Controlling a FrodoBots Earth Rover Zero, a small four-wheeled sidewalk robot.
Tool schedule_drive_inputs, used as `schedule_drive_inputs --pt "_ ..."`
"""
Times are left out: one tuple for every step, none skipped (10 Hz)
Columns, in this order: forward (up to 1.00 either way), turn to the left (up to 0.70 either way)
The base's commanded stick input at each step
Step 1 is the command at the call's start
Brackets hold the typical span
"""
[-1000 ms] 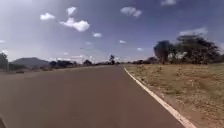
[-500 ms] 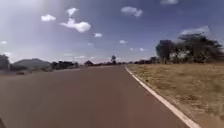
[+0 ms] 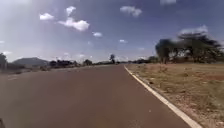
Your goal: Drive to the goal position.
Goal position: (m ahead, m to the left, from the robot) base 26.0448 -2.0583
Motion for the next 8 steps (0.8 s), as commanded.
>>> schedule_drive_inputs --pt "0.85 -0.17" --pt "0.85 -0.34" --pt "0.85 -0.34" --pt "0.85 -0.34" --pt "0.85 -0.01" --pt "0.85 0.0" --pt "0.85 0.0" --pt "0.85 0.0"
